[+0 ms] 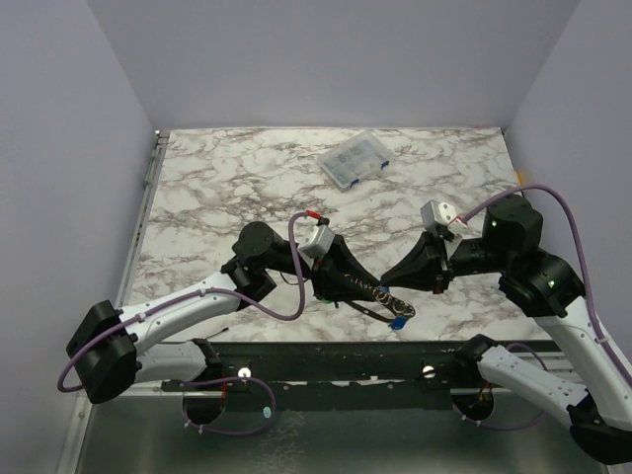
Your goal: Put the keys on the keyring
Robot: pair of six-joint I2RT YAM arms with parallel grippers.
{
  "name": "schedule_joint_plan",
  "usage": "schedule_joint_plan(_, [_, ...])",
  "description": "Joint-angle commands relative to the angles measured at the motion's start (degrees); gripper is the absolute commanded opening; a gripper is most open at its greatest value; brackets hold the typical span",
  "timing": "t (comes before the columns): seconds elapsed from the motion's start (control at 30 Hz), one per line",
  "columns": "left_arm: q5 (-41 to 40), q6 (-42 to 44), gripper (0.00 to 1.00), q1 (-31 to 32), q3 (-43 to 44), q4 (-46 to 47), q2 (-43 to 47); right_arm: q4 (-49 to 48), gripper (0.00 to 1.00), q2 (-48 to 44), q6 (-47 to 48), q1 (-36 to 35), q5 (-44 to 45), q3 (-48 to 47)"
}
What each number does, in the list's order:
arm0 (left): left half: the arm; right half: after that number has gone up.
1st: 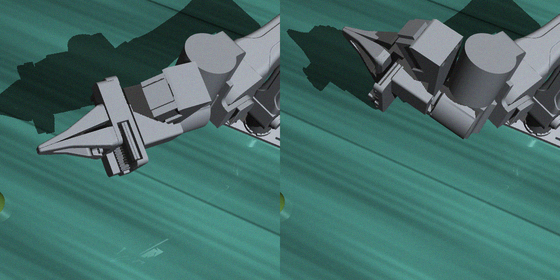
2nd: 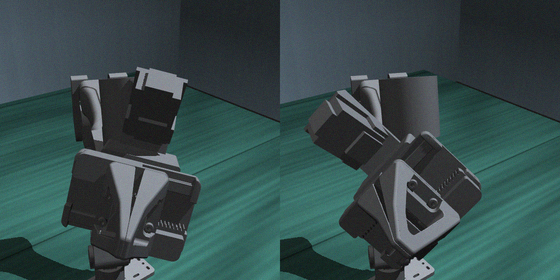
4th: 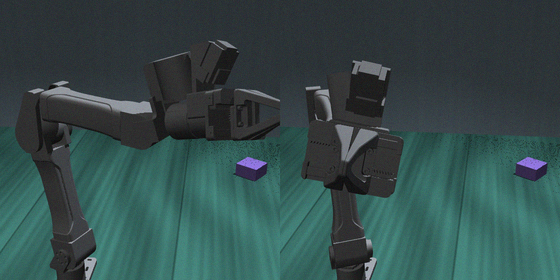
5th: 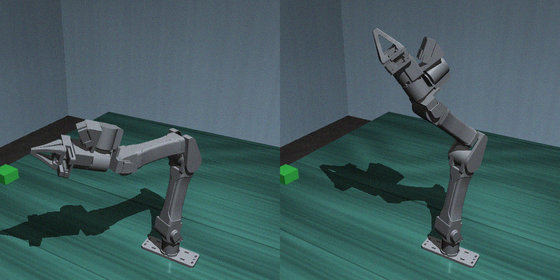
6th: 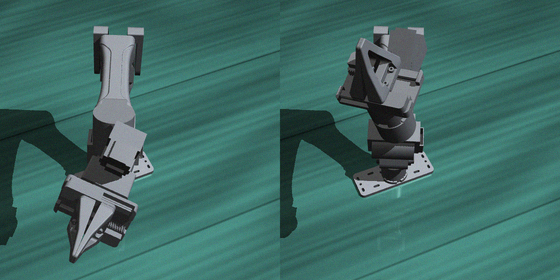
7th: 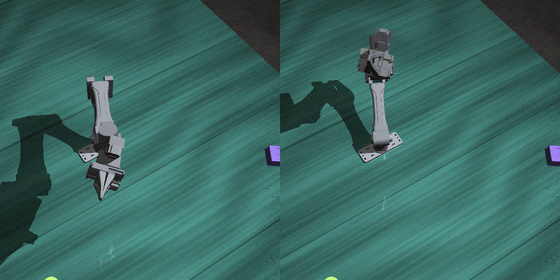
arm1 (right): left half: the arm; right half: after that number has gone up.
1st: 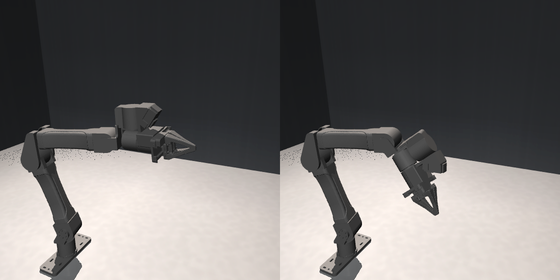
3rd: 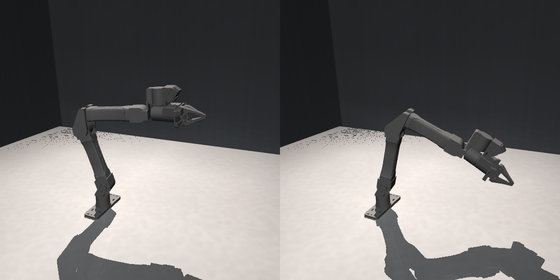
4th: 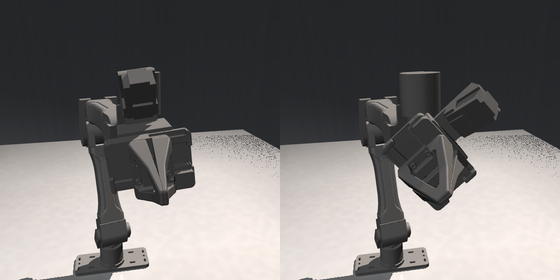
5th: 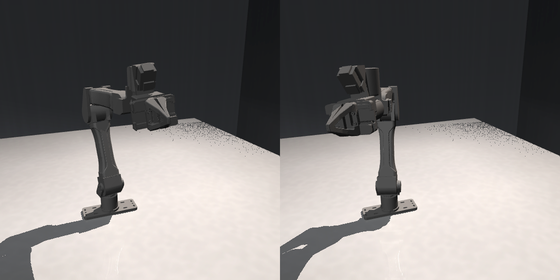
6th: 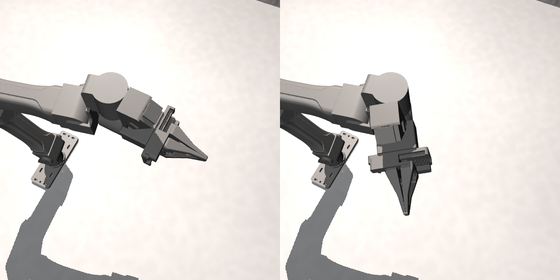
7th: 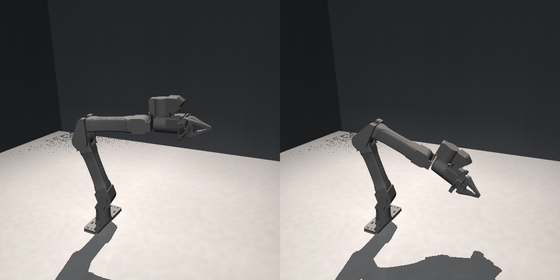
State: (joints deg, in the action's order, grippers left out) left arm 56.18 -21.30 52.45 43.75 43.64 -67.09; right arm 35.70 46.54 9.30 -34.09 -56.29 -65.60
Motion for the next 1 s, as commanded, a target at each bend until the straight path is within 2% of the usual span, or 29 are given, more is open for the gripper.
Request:
schedule_joint_plan(0.0, [1.4,-2.9,0.00,-0.4,2.7,1.8,-1.2,1.0,0.01,-0.2,0.1,-0.5,-1.7,-0.3])
schedule_joint_plan(0.57, [2.3,-5.0,0.00,-1.0,3.7,1.9,-1.9,2.5,0.01,-1.9,1.5,-1.6,1.7,0.7])
schedule_joint_plan(0.97, [2.4,-6.6,0.00,-1.4,4.4,1.8,-2.9,2.4,0.01,-1.1,1.5,-1.9,0.9,0.4])
